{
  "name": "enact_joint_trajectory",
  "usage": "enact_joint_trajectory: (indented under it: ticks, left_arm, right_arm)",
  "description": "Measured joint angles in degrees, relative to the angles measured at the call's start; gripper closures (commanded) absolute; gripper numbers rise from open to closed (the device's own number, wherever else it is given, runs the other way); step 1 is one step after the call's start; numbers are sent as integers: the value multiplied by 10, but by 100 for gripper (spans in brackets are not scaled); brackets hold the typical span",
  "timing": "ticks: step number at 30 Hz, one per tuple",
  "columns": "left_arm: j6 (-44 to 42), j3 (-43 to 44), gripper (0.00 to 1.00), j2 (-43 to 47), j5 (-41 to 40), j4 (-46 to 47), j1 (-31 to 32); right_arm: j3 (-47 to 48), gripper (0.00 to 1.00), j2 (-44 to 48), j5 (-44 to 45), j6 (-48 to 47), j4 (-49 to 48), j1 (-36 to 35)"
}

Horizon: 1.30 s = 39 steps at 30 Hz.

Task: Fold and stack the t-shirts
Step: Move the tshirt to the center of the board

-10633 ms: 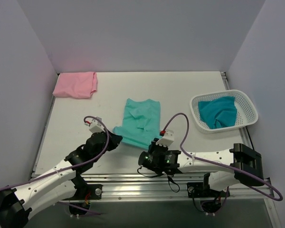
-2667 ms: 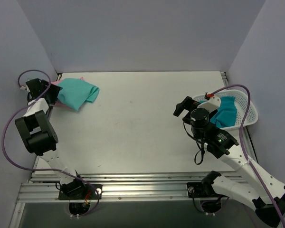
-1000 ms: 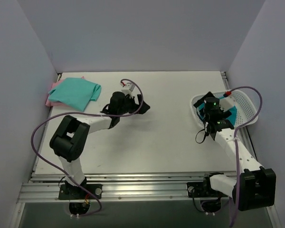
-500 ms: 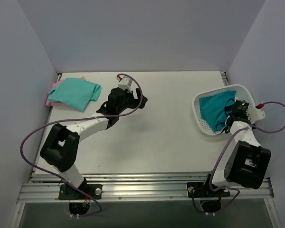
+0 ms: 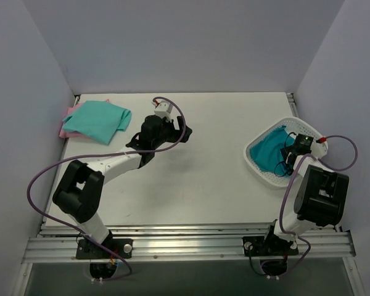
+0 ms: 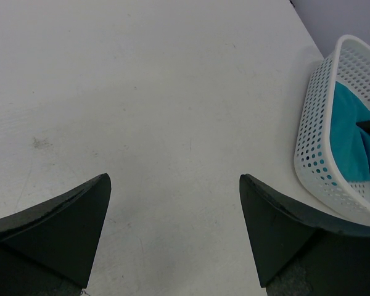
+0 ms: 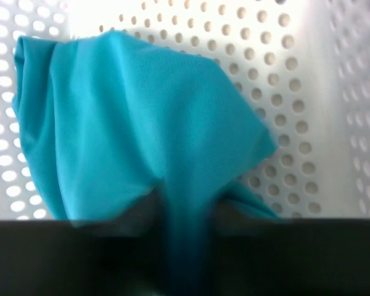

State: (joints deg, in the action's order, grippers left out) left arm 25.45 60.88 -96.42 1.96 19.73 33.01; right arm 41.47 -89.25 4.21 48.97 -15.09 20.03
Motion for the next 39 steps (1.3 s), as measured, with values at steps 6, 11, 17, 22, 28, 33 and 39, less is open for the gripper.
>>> enact_joint_trajectory:
  ticks: [6, 11, 17, 22, 28, 33, 39]
  left_arm:
    - [2, 0, 6, 0, 1, 0, 0]
    - [6, 0, 6, 0, 2, 2, 0]
    - [9, -10, 6, 3, -2, 2, 0]
    - [11, -32, 6, 22, -13, 1, -6]
    - [14, -50, 6, 74, -29, -3, -30]
    - [17, -68, 6, 111, -41, -1, -42]
    - [22, -72, 6, 114, -44, -2, -43]
  right_arm:
    - [-15, 100, 15, -4, 5, -13, -12]
    - [-8, 100, 117, 69, 5, 52, -84]
    - [126, 100, 228, 168, -3, 136, -253]
    - [288, 47, 212, 93, -50, 77, -371]
    - [363, 0, 160, 117, -94, 76, -413]
    - [368, 0, 75, 216, -73, 171, -391]
    - [222, 0, 82, 224, -64, 195, -396]
